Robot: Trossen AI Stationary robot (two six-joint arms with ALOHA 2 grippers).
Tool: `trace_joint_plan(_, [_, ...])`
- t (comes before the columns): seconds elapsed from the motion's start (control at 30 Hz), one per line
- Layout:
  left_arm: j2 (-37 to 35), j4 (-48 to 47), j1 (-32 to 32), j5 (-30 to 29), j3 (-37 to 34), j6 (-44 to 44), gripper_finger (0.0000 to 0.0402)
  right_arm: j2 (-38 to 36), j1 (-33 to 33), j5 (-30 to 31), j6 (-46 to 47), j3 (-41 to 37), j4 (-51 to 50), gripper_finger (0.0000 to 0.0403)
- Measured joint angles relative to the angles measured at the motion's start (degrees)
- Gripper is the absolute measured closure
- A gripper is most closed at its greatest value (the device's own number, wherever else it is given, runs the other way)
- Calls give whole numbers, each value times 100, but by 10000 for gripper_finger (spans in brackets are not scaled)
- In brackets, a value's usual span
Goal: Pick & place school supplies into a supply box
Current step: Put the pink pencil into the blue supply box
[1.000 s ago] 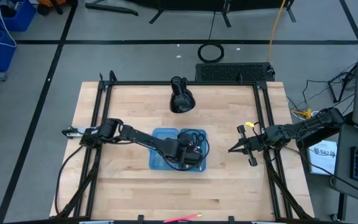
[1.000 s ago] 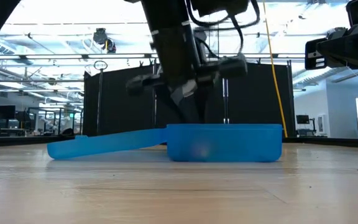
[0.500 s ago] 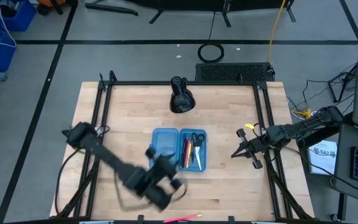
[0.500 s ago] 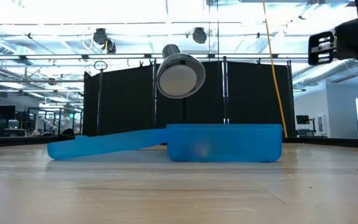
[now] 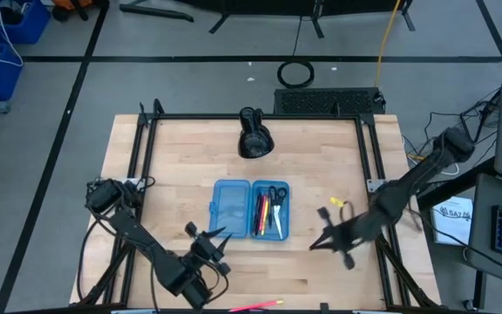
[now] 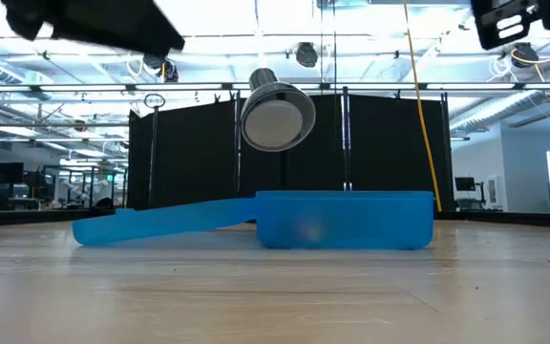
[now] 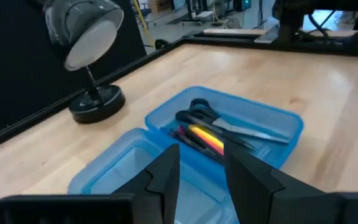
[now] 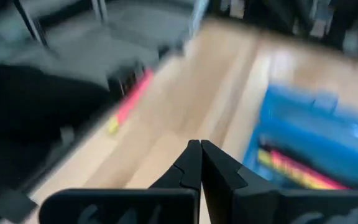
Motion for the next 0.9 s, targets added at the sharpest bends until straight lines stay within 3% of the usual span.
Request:
trace_joint_plan(0.1, [2, 152, -9, -237, -225, 47, 275, 1047, 78, 91, 145, 952, -1083, 403])
trace_joint_plan(0.23, [2, 158, -16, -349, -328, 1, 275, 2207, 279, 76, 65, 1988, -1521, 391])
trace_joint_plan(0.4, [2, 161, 24, -255, -326, 138, 275, 3372, 404, 72, 321, 2985, -1849, 329])
trace_joint_plan(0.67, [2, 155, 17, 50, -326, 362, 275, 4665, 411, 90, 867, 4250, -1725, 205])
trace_joint_plan(0.9, [2, 109, 26, 99, -322, 147, 275, 5340, 415, 83, 1722, 4544, -1534, 182])
